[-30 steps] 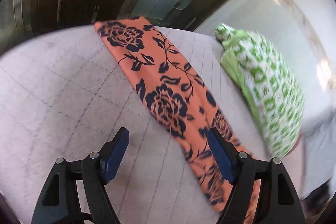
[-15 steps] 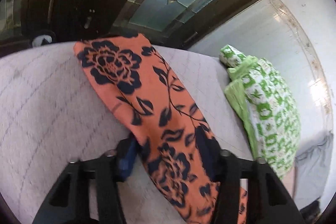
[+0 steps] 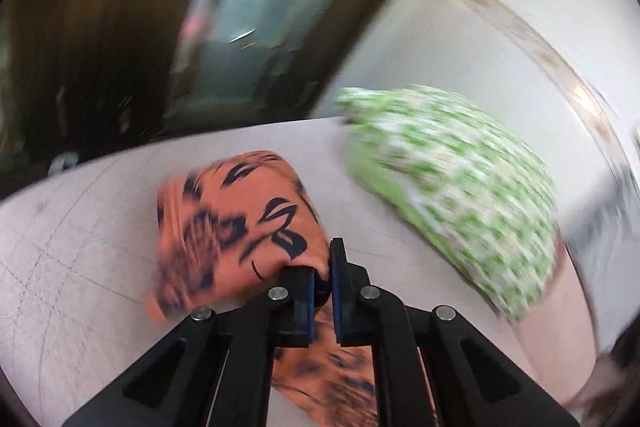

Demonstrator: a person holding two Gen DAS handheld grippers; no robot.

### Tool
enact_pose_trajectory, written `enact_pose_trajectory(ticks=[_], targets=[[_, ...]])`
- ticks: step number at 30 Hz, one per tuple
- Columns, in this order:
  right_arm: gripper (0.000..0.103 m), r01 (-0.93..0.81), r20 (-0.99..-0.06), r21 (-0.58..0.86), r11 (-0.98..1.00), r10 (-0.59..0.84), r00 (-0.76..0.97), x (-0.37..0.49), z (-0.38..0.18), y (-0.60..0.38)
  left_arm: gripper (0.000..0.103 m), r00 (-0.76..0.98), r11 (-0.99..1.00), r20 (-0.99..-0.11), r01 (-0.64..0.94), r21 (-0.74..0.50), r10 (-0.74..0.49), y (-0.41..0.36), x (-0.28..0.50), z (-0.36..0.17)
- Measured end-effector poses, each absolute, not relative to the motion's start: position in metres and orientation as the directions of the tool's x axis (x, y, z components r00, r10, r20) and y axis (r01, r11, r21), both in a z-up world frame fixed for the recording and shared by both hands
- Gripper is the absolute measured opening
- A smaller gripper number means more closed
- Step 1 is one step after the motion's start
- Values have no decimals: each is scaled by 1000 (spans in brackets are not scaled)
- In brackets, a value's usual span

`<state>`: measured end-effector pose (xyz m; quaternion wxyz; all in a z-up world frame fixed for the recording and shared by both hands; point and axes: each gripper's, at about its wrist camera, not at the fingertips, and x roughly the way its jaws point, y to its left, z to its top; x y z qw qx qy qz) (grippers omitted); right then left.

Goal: Fold small clothes

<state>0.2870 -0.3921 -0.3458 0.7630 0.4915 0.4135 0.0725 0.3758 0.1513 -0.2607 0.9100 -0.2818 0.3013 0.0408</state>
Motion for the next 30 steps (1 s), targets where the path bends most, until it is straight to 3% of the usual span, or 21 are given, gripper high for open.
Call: enact_pose_trajectory(ticks=[9,19,20,21,23,28,30], targets=[[65,284,-539,817,502,488,687,268,-328,-406,6,808,944,-514,151,-292,-288,-48,326,-213],[65,314,-461,854,415,324,826,216,-308,-485,6,522,830,-690,517,-212,-501,-272,262,-281],[65,315,-452,860,402,311,836,213,-306,-490,9,473,808,-726,558,-190,-498,-290,252,-293],[65,314,-442,866,389,302,845,210,-306,-497,25,431,792,-764,588,-167,-481,-305,241,-306],[65,311,-428,873,374,286,857,207,-302,-507,44,383,766,-800,627,-141,-461,-316,231,-320],[66,301,-428,867,397,286,857,213,-290,-508,49,407,774,-758,601,-199,-510,-274,233,-293],[66,296,-449,849,438,301,841,222,-285,-494,68,488,813,-711,545,-206,-507,-240,235,-269]])
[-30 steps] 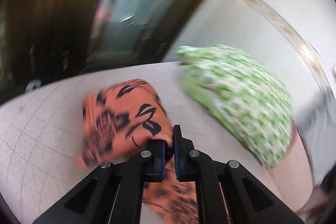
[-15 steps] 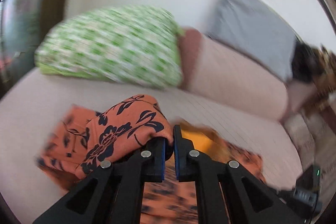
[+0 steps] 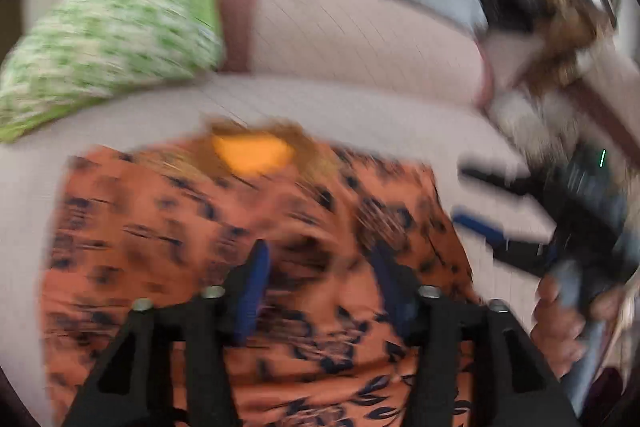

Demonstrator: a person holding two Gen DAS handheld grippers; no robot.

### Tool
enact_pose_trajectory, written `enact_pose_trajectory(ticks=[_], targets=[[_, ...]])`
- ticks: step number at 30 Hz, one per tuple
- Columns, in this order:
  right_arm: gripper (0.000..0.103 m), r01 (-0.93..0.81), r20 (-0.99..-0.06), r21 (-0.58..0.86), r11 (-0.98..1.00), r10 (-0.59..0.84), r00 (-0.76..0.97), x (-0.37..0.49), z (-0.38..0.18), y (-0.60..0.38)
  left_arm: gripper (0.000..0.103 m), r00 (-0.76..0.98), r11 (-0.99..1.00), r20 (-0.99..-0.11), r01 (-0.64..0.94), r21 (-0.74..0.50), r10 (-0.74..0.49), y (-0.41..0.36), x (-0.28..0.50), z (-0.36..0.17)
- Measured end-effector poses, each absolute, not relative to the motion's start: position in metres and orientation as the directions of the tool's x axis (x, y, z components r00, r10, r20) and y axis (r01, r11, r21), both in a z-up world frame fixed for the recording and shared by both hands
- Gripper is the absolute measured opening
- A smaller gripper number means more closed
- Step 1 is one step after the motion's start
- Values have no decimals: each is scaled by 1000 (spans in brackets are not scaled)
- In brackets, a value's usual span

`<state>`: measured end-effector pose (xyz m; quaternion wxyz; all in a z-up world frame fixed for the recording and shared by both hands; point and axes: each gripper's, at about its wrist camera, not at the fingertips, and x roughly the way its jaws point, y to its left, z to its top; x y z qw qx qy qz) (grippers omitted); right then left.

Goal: Fold small clothes

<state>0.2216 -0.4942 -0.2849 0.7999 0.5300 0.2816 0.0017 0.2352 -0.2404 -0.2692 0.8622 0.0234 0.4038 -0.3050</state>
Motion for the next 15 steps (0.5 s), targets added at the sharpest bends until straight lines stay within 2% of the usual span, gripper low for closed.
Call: enact_pose_trajectory(ticks=[2,5,10,12,15], targets=[[66,292,-475,826,482,316,821,229,-282,-479,73,588,862,-661,470,-190,-466,-202,240,-251],[66,280,-512,790,545,337,790,239,-280,-454,73,677,927,-646,348,-142,-353,-163,252,-249],[66,202,-581,677,707,345,737,257,-265,-400,72,668,989,-733,136,-53,-131,-114,291,-300],[66,172,-633,545,821,268,727,259,-253,-373,72,630,992,-767,89,-85,-122,-97,307,-316],[66,154,-731,172,973,21,682,268,-246,-330,72,607,997,-791,46,-62,-77,-87,322,-325]])
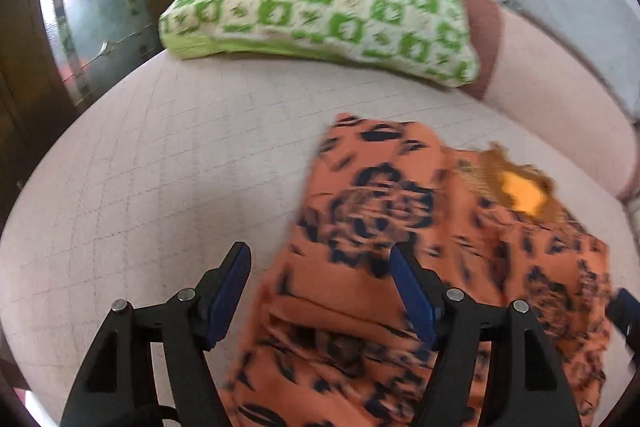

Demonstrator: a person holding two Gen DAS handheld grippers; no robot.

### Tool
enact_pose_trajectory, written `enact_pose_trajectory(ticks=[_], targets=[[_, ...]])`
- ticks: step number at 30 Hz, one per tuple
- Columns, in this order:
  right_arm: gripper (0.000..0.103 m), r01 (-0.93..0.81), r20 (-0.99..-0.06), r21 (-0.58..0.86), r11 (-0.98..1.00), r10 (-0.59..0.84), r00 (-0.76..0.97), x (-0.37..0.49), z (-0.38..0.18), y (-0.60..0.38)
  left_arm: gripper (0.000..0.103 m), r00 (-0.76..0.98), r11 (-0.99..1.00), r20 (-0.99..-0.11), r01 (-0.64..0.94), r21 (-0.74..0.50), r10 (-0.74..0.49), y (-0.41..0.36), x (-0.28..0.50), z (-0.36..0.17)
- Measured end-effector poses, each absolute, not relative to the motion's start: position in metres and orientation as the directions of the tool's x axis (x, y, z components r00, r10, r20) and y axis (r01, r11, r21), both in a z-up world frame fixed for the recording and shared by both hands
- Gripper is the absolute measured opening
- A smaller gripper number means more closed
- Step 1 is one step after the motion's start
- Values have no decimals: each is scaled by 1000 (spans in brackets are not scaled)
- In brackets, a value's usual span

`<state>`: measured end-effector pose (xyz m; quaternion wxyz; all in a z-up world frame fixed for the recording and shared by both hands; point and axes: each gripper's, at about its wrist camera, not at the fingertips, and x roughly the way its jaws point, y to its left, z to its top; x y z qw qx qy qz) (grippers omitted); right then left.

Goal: Fold small clothes

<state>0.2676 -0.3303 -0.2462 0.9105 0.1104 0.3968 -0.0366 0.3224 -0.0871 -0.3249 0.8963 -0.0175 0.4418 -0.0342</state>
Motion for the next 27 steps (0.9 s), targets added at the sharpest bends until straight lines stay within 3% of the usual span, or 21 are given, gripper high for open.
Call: enact_pose_trajectory(ticks=[1,3,8,13,16,18,19,20,27], targets=[[66,128,-743,38,991,-57,667,270,-250,-316,72,604,998,-794,38,-54,-66,-88,326,-327],[66,68,-760,-83,994,-107,641,272,-259,-302,72,589,997,-805,40,-63,-74,-86,330,-329],[66,-88,-780,-220,972,-121,614,268,-277,-274,72,549,997,-834,69,-23,-57,-94,338,-335],[66,-52,-705,-423,905,-293,646,288,-288,-247,72,532,995,-845,99,-11,-62,-96,334,-338],[66,-2,-667,-466,885,-350,658,301,-293,-243,72,536,994,-842,111,-1,-60,-97,330,-337],[59,18,-664,-417,909,-318,677,305,-295,-247,72,532,994,-844,114,2,-59,-98,328,-338],[41,15,-684,-366,931,-280,674,307,-295,-251,72,530,994,-846,112,2,-59,-100,327,-338],[35,8,-719,-301,954,-232,655,310,-296,-256,72,526,994,-849,112,-2,-61,-100,326,-338],[20,100,-751,168,981,62,658,302,-275,-319,72,519,996,-852,84,-29,-68,-95,331,-337]])
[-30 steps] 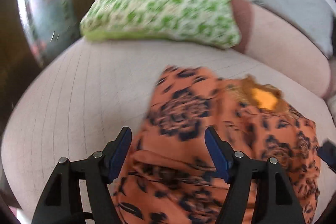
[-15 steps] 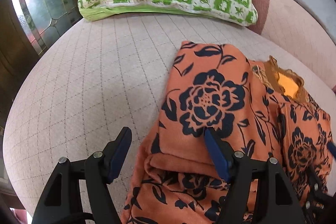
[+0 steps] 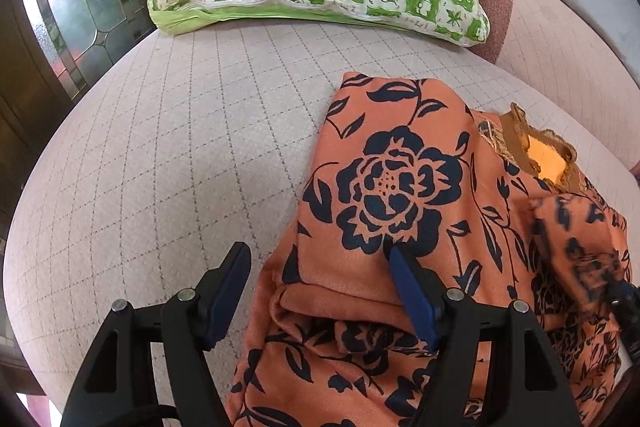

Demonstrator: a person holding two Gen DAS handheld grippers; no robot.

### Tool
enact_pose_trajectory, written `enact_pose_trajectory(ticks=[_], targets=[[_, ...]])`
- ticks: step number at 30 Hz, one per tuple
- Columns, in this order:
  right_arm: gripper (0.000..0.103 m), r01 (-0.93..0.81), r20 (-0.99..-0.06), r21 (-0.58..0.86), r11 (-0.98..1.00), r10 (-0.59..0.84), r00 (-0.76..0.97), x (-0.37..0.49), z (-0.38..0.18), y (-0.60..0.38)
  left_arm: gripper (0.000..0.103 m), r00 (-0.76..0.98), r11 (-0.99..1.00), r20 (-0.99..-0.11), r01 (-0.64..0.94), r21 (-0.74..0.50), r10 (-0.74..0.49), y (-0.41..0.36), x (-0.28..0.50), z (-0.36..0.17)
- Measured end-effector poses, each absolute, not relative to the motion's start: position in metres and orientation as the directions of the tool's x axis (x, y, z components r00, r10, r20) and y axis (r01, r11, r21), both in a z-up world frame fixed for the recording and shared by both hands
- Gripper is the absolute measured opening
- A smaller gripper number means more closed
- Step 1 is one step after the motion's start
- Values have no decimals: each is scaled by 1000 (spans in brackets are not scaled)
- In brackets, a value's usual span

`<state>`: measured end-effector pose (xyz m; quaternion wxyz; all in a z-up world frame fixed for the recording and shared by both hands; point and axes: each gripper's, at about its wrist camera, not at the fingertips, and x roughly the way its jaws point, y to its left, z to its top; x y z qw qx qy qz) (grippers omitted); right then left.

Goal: Fold small clothes

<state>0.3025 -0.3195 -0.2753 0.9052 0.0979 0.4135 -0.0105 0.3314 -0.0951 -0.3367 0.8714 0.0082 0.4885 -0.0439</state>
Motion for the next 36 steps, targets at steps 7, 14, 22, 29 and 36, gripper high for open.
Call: enact_pose_trajectory(ticks=[7,14,22,29,36], targets=[[20,336,-707,583,740,258,658,281,-293,-414,72,586,996,-810,90,20,-37,-105,326,-322],[23,458,-682,695,555,308,663,231,-308,-476,72,556,994,-831,99,42,-20,-118,330,-332],[28,339,-569,684,646,181,802,226,-262,-479,72,615,993,-786,114,5,-67,-130,318,-320],[28,362,-637,656,662,229,736,253,-285,-460,73,554,973,-831,217,80,-55,-158,320,-341],[28,404,-699,605,686,214,682,266,-292,-455,76,574,977,-812,213,20,-108,-147,327,-331]])
